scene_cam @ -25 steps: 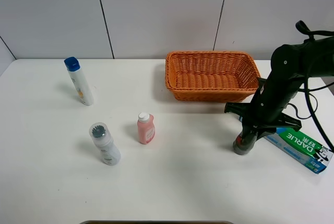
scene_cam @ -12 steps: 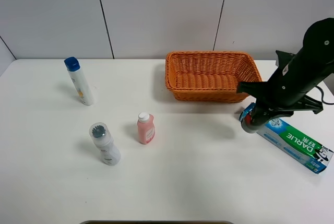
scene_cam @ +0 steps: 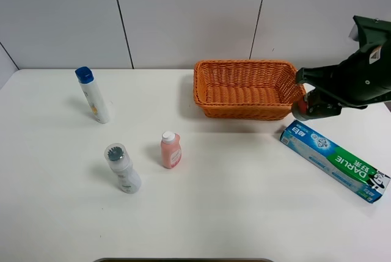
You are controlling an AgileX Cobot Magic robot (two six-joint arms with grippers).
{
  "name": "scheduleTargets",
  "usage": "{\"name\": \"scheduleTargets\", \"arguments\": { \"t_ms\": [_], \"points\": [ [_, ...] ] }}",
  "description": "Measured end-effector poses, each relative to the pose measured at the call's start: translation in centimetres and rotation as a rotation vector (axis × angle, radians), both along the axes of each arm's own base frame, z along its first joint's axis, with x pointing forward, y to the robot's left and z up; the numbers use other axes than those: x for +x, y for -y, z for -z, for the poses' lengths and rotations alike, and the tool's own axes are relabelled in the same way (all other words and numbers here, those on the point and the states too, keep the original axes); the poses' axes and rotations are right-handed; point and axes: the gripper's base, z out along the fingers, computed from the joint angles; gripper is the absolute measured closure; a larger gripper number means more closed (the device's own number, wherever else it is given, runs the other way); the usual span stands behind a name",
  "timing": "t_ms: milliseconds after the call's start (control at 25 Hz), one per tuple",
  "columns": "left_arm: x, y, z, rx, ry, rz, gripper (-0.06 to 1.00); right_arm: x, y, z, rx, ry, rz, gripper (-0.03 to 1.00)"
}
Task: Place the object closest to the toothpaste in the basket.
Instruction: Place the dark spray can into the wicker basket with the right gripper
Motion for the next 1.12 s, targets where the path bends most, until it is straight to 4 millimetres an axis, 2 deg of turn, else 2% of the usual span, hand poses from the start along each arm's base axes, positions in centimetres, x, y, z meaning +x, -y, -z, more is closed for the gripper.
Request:
{"name": "scheduleTargets", "arguments": {
  "t_ms": [400,560,680,840,1120],
  "points": [
    [0.0,0.0,0.0,0.0,0.0,0.0,0.0,1.9,-0.5,-2.2,-0.003,0.268,-0.09,0.65],
    [0.0,0.0,0.0,0.0,0.0,0.0,0.0,4.2,-1.1,-3.9,-0.016,0.319,-0.113,0.65],
    [0.0,0.0,0.0,0.0,0.0,0.0,0.0,6.2,-1.6,-4.4,-0.024,0.327,-0.123,0.65],
    [0.0,0.0,0.0,0.0,0.0,0.0,0.0,9.1,-2.4,-3.4,-0.038,0.3,-0.135,0.65],
    [0.0,0.0,0.0,0.0,0.0,0.0,0.0,13.8,-3.5,0.4,-0.055,0.21,-0.141,0.65]
  ]
}}
